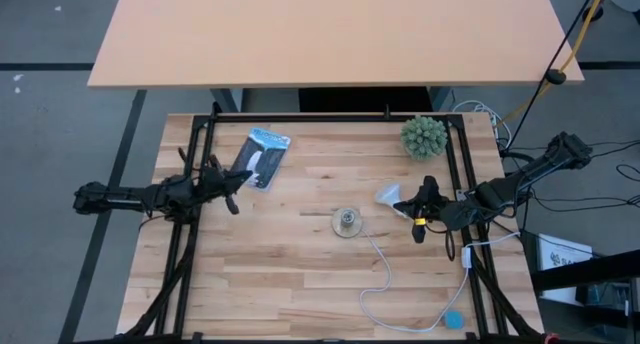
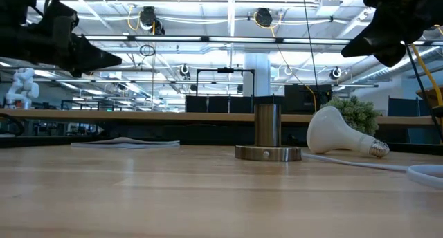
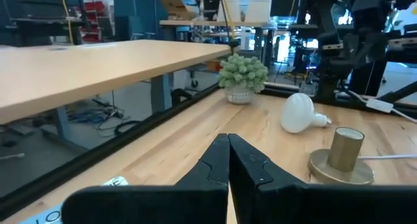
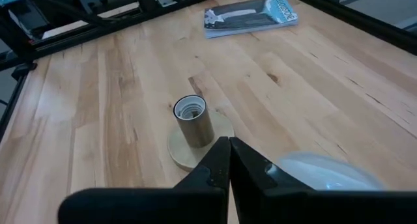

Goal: Screw lightbulb
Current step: Return to home position

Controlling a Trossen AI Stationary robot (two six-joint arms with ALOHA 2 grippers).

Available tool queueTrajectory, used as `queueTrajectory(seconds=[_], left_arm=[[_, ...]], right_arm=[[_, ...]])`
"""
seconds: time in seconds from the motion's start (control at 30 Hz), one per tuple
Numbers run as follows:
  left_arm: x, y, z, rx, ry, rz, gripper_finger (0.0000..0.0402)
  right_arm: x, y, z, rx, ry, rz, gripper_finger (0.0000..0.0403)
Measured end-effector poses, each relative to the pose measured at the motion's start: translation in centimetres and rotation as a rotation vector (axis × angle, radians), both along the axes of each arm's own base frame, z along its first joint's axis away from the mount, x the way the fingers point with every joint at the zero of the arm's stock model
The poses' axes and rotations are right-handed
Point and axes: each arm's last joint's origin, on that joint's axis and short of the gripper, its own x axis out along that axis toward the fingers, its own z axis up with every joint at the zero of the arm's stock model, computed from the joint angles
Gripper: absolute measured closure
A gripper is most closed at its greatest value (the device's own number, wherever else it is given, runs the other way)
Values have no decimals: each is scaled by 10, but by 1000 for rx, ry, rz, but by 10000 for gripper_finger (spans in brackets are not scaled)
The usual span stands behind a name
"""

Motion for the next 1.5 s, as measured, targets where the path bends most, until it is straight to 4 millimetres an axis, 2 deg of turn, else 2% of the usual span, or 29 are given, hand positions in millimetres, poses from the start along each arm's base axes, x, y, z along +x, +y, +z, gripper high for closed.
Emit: queueTrajectory(seconds=[0.3, 0.57, 0.77, 0.9, 1.07, 1.2, 1.37, 1.5], left_arm=[[0, 0, 0, 2, 6, 3, 401], [0, 0, 0, 2, 6, 2, 401], [0, 0, 0, 3, 6, 3, 401], [0, 0, 0, 3, 6, 2, 401], [0, 0, 0, 3, 6, 2, 401], [0, 0, 0, 3, 6, 2, 401], [0, 0, 0, 3, 6, 2, 401], [0, 0, 0, 3, 6, 2, 401]], right_arm=[[1, -2, 0, -1, 2, -10, 403], [0, -4, 3, -172, 41, 109, 403], [6, -20, 17, -185, -45, 217, 403], [12, -35, 19, -177, -63, 267, 403], [15, -44, 19, -167, -84, 306, 403], [11, -45, 10, -181, -181, 311, 403], [-5, -45, -14, -160, -274, 335, 403], [-18, -47, -21, -166, -314, 333, 403]])
